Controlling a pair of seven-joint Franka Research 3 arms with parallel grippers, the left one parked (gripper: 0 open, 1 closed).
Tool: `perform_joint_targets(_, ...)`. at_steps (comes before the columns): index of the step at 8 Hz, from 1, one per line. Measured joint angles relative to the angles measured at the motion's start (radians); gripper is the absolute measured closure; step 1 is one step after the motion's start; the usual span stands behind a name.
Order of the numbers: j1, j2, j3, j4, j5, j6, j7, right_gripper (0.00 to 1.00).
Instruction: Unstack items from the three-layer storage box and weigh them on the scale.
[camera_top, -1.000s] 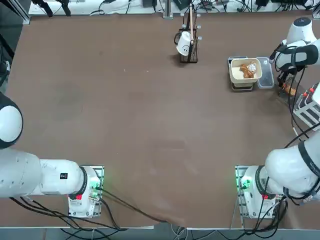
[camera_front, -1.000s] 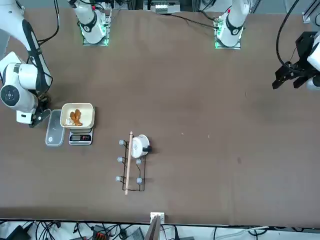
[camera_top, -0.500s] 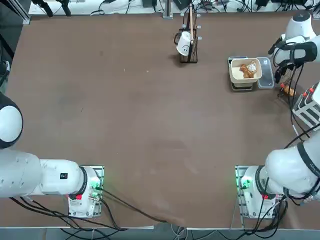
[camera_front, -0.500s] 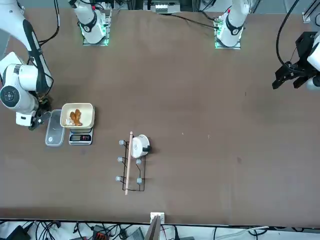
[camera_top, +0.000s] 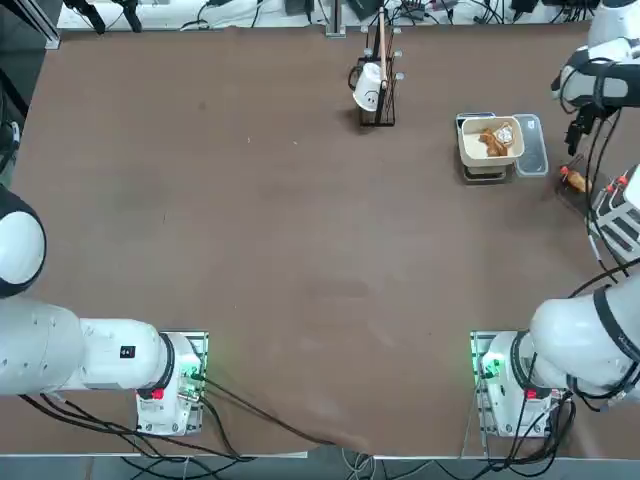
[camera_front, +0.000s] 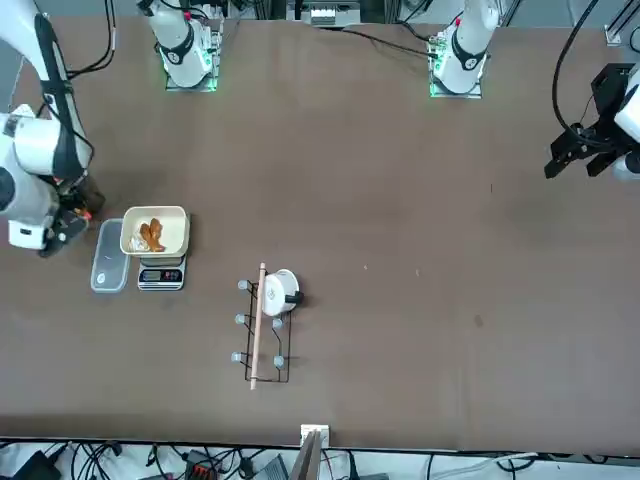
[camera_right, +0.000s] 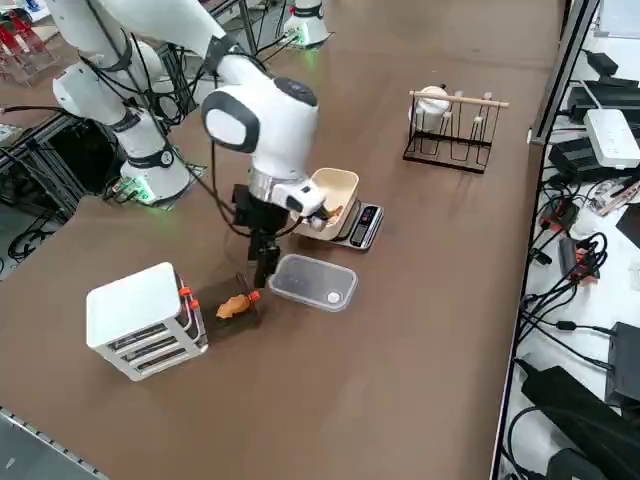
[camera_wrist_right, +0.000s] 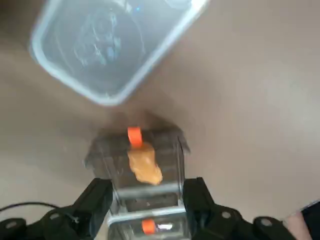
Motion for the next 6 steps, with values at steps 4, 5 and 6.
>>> perform_joint_targets(4,-0.111,0.027,-0.002,-0.072,0.0,0.093,-0.067,0.19)
perform_joint_targets(5,-0.114,0.033,-0.002,-0.087,0.0,0.107,-0.067,0.2)
perform_joint_targets(6,-0.115,0.041,-0.002,-0.093,0.0,0.118,-0.067,0.22)
